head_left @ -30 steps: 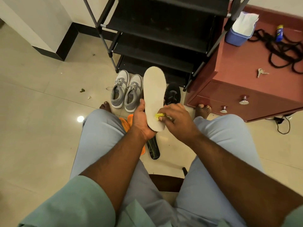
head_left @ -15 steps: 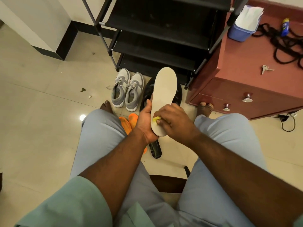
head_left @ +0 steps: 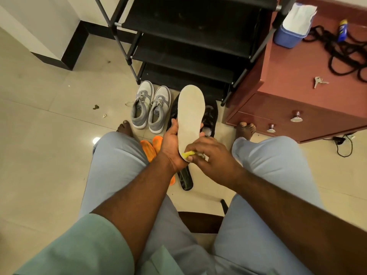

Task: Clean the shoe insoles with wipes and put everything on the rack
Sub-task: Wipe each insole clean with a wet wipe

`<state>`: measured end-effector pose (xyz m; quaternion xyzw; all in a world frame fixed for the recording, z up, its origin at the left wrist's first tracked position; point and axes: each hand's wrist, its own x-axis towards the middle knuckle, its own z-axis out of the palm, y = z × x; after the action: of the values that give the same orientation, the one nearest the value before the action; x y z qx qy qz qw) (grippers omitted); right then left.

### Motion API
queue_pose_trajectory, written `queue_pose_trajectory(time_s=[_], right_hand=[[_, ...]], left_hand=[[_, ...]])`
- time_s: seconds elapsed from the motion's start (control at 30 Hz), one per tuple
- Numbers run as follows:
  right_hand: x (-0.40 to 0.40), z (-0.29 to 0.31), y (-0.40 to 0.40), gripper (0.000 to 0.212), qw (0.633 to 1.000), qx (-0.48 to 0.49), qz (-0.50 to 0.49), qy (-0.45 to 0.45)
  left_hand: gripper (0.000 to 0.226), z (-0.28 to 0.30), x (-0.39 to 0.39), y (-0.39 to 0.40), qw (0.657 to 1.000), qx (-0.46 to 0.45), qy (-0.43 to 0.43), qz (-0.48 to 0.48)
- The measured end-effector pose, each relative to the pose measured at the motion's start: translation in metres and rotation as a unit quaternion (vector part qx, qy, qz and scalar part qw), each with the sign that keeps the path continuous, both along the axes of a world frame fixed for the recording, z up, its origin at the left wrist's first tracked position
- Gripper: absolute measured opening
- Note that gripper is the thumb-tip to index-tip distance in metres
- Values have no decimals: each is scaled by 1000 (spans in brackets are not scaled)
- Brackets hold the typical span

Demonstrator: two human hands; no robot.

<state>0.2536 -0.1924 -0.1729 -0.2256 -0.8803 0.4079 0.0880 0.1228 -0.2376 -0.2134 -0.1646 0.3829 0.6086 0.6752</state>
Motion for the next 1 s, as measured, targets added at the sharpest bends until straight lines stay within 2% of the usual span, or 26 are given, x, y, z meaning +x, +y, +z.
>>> queue_pose_trajectory(time_s=[0.1,0.17,0.27,0.33,0.43,0.53,0.6,0.73,0.83,0.93,1.0], right_hand=[[-12,-11,21,20,998,38,-48,-2],[-27,-23,45,21,990,53,-131,-19],[-39,-38,77,24,966,43,-245,-67],[-38,-39,75,23,968,17,-243,-64],[-24,-31,35,20,981,-79,-172,-44],[-5,-30,11,13,957,-247,-118,-91],[-7,-44,29,12,937,-282,-183,-99],[-22,-107,86,12,890,-273,-351,-102],[-34,-163,106,12,875,-277,-374,-136],[-42,-212,108,14,866,-288,-371,-173],[-39,-243,100,13,858,-300,-367,-201]], left_hand=[[69,3,8,1,1000,4,0,-14],[58,7,14,0,1000,16,3,-19],[54,6,14,0,999,38,13,-19],[54,-2,6,2,999,39,23,-2],[71,-26,-11,8,999,35,23,8],[35,-55,-26,21,997,-18,60,33],[47,-70,-31,35,993,-78,92,6],[66,-112,-16,58,971,-171,126,-108],[98,-153,2,61,954,-228,133,-143],[115,-196,19,58,914,-285,240,-163],[122,-219,33,49,878,-317,290,-211]])
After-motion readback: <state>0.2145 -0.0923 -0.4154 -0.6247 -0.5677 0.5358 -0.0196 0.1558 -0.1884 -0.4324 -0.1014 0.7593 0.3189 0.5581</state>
